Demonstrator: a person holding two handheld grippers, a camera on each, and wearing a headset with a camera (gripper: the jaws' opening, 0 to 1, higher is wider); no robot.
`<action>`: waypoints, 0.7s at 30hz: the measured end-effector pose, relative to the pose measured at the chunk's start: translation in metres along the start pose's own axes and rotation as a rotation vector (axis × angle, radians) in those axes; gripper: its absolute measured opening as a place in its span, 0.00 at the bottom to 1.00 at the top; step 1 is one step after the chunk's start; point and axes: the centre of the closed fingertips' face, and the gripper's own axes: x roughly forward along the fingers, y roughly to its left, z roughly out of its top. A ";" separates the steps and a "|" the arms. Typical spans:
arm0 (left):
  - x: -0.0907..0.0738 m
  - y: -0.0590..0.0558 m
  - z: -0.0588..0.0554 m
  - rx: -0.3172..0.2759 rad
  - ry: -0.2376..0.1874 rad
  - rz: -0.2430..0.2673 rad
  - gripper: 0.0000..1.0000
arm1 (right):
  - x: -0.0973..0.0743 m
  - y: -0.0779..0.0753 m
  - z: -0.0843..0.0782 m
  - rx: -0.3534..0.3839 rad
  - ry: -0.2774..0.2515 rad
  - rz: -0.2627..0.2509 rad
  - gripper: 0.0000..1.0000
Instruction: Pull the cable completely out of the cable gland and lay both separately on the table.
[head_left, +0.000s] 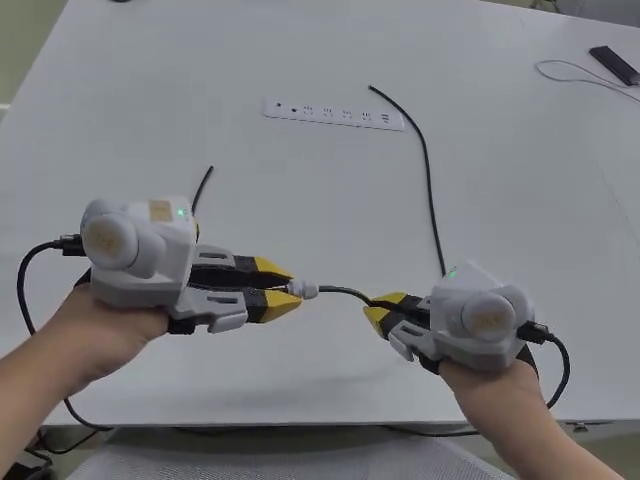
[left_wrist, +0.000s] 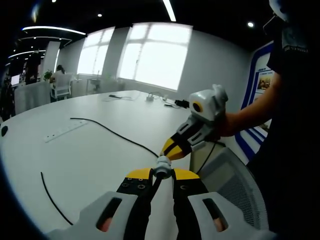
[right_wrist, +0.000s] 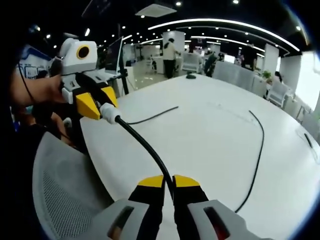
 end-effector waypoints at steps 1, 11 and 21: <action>0.000 0.000 0.000 -0.001 0.001 0.000 0.15 | -0.001 0.000 0.000 0.001 -0.002 0.002 0.01; 0.000 -0.003 -0.003 0.008 0.017 -0.002 0.15 | -0.017 0.015 0.014 -0.019 -0.013 0.047 0.10; 0.002 -0.004 -0.008 0.002 0.033 0.001 0.15 | -0.014 0.046 0.050 -0.306 0.030 0.056 0.13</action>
